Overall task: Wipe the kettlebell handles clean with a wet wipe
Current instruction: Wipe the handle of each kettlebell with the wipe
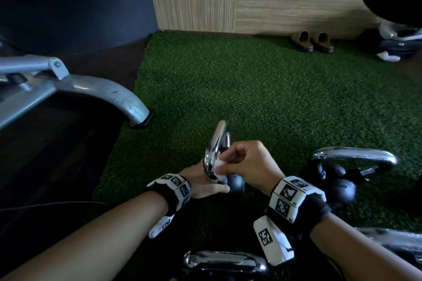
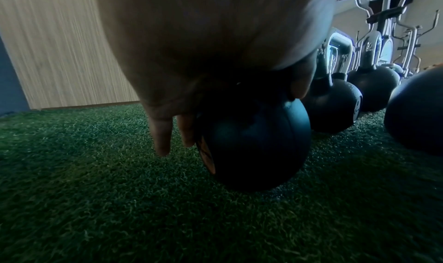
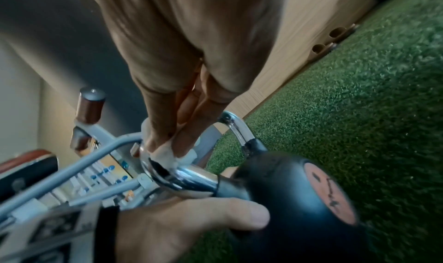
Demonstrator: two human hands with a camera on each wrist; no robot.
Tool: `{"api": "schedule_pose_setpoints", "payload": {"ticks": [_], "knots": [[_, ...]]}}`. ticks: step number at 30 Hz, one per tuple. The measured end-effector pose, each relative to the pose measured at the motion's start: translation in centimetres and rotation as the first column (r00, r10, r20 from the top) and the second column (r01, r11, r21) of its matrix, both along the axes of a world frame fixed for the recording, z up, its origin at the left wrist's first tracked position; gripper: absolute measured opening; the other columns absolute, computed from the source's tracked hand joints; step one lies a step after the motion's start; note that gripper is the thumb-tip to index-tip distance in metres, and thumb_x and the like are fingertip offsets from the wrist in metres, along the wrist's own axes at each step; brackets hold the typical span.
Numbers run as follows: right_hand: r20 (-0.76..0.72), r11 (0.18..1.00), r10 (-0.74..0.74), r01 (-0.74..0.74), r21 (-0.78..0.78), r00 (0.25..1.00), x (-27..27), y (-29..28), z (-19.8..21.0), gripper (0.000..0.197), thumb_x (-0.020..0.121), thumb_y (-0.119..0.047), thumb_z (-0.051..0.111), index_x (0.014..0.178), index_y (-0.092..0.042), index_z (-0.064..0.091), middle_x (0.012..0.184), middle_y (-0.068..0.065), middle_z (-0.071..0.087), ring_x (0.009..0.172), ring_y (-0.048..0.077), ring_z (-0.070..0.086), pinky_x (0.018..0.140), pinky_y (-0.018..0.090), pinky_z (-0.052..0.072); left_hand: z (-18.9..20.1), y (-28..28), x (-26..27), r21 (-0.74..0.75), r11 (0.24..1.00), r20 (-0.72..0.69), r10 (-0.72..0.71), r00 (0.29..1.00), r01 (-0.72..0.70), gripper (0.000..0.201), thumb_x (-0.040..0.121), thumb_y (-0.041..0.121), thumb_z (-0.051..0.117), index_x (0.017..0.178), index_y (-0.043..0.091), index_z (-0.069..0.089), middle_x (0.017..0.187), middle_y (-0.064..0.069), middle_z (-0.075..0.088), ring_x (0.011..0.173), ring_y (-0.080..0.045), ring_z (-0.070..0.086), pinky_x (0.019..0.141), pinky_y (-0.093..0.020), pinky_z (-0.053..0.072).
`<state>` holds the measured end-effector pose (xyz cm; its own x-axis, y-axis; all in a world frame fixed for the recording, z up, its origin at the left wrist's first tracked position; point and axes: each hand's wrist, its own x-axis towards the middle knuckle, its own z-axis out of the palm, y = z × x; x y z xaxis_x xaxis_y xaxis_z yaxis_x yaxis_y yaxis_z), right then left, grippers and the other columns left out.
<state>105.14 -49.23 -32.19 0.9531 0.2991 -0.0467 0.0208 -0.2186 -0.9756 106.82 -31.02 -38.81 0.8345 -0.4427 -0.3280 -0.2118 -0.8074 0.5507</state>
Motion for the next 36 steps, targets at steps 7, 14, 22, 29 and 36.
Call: {"api": "schedule_pose_setpoints", "payload": {"ticks": [7, 14, 22, 29, 36], "knots": [[0.011, 0.994, 0.042, -0.041, -0.099, 0.999, 0.2, -0.8, -1.7, 0.028, 0.06, -0.013, 0.098, 0.081, -0.019, 0.081, 0.084, 0.001, 0.08, 0.085, 0.021, 0.078, 0.086, 0.037, 0.062, 0.1, 0.1, -0.3, -0.024, 0.999, -0.047, -0.022, 0.999, 0.021, 0.013, 0.092, 0.046, 0.068, 0.084, 0.052, 0.06, 0.102, 0.014, 0.051, 0.094, -0.004, 0.052, 0.09, -0.025, 0.045], [0.13, 0.948, 0.091, -0.046, -0.316, 0.987, -0.1, -1.0, -2.4, 0.027, 0.066, -0.013, 0.095, 0.089, -0.021, 0.083, 0.079, -0.011, 0.077, 0.072, -0.007, 0.07, 0.07, 0.007, 0.05, -0.8, 0.5, -1.2, -0.146, 0.986, -0.076, 0.074, 0.994, -0.085, 0.029, 0.078, 0.052, 0.072, 0.099, 0.04, 0.056, 0.1, 0.015, 0.062, 0.089, 0.006, 0.06, 0.084, -0.017, 0.049], [-0.042, 0.9, 0.232, -0.231, -0.371, 0.972, 1.2, -1.9, -2.1, 0.026, 0.082, -0.011, 0.083, 0.081, -0.037, 0.079, 0.077, -0.016, 0.075, 0.072, -0.013, 0.065, 0.071, 0.006, 0.047, -1.4, -0.3, -1.0, -0.051, 0.996, -0.051, 0.077, 0.996, -0.079, 0.041, 0.071, 0.062, 0.076, 0.103, 0.059, 0.052, 0.123, -0.004, 0.06, 0.099, -0.013, 0.066, 0.087, -0.032, 0.057], [-0.088, 0.891, 0.347, -0.357, -0.281, 0.934, 1.7, -1.8, -2.0, 0.016, 0.083, 0.002, 0.078, 0.097, -0.006, 0.08, 0.087, 0.001, 0.079, 0.075, -0.004, 0.067, 0.075, 0.014, 0.052, -1.9, -0.2, -1.7, 0.014, 0.993, 0.036, 0.115, 0.993, -0.115, 0.084, 0.058, 0.078, 0.071, 0.133, 0.051, 0.044, 0.137, 0.015, 0.048, 0.109, -0.007, 0.063, 0.098, -0.034, 0.055], [-0.159, 0.898, 0.414, -0.43, -0.089, 0.896, 1.8, -2.2, -3.0, 0.022, 0.086, 0.005, 0.074, 0.098, -0.012, 0.08, 0.102, 0.012, 0.079, 0.091, 0.015, 0.07, 0.091, 0.032, 0.058, -1.0, -0.1, -2.2, 0.044, 0.994, 0.04, 0.098, 0.994, -0.1, 0.111, 0.057, 0.078, 0.068, 0.153, 0.042, 0.024, 0.154, 0.015, 0.031, 0.124, -0.014, 0.06, 0.107, -0.04, 0.05]]}}
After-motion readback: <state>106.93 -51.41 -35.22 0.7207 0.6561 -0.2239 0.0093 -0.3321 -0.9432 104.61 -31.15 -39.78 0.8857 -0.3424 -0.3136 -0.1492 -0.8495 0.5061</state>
